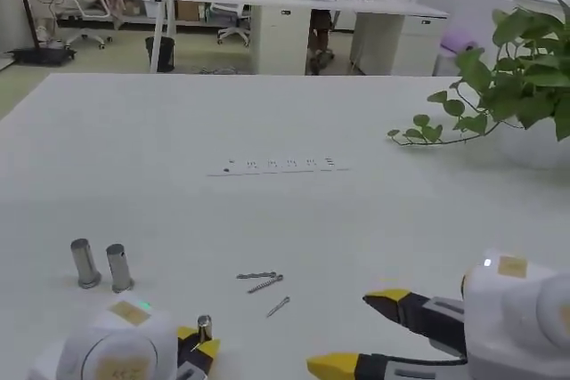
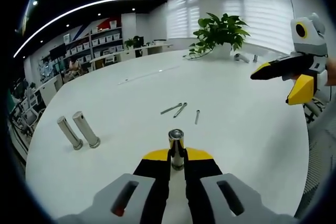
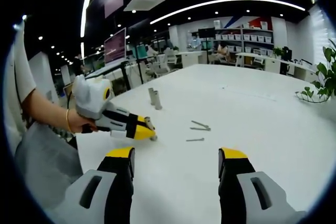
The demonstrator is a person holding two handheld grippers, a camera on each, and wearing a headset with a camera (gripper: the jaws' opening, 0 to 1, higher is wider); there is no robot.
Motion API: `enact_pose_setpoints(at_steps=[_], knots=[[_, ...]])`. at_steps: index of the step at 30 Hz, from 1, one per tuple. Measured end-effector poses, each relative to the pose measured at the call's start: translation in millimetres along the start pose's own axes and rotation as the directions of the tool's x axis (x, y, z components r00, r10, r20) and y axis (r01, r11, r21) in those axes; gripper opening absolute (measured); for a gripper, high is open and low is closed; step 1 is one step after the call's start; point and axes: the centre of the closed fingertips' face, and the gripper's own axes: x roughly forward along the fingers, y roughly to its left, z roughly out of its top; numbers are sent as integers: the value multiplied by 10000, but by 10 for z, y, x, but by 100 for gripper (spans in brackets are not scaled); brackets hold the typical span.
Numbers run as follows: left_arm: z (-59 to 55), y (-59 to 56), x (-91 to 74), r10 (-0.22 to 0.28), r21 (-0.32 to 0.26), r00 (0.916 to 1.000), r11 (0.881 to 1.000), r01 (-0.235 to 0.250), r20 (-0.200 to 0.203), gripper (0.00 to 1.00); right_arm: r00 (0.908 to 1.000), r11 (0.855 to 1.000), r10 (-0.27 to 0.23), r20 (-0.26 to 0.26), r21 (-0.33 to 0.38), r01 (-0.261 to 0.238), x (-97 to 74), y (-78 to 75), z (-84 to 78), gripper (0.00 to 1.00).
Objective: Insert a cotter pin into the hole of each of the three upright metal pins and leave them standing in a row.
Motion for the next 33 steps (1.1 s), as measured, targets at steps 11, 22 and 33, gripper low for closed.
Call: enact_pose_setpoints(at_steps=[11,22,33], knots=[[-14,-44,6,-180,462,9998,9988,186,-125,25,9994,9997,204,-272,-147,-208,23,-15,-7,65],[80,5,-140,-441,434,9988,9981,432,209,37,9907,9886,703,-1161,-1248,-848,158,-128,38,57],[161,-17,-304,-879,284,9944,9959,864,591,52,9515,9457,1209,-2829,-2586,-1971,429,-237,7,45]])
